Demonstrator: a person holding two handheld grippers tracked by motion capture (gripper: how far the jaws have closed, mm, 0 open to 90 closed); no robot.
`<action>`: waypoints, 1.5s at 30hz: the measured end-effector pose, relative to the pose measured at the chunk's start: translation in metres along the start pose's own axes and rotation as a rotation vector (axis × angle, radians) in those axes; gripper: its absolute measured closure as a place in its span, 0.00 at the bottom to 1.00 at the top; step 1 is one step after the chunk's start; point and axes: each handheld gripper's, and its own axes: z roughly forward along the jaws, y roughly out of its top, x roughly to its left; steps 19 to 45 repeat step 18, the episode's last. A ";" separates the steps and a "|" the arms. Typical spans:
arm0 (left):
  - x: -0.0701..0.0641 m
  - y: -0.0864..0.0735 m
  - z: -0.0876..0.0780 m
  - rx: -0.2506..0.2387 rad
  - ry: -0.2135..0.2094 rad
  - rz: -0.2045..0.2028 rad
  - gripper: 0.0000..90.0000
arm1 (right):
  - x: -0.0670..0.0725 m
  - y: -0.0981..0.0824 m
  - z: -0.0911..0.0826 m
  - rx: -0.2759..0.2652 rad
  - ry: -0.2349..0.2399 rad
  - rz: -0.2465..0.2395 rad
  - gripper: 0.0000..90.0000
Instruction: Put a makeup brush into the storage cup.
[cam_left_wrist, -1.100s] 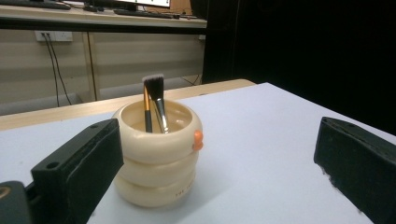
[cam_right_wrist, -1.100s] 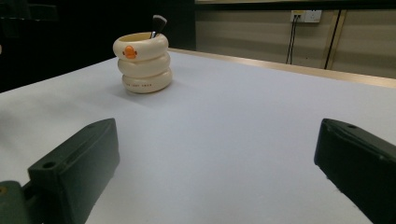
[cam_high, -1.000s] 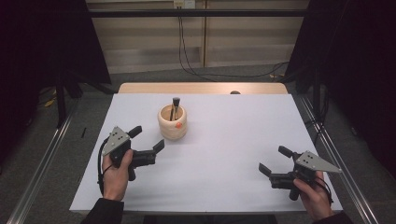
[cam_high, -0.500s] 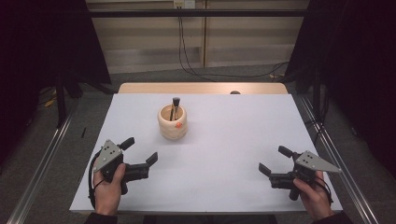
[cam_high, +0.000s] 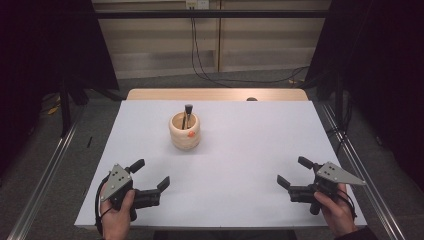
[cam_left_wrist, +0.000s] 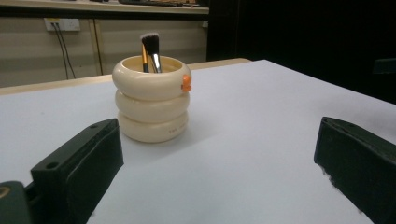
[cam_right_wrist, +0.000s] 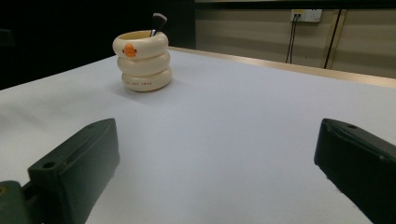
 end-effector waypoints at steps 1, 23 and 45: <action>0.000 -0.001 -0.001 -0.005 0.003 0.002 0.01 | 0.000 0.000 0.000 -0.002 0.002 -0.003 0.00; 0.000 -0.008 0.000 0.000 0.011 0.002 0.01 | 0.000 0.000 -0.001 0.001 0.005 -0.008 0.00; 0.000 -0.008 0.000 0.000 0.011 0.002 0.01 | 0.000 0.000 -0.001 0.001 0.005 -0.008 0.00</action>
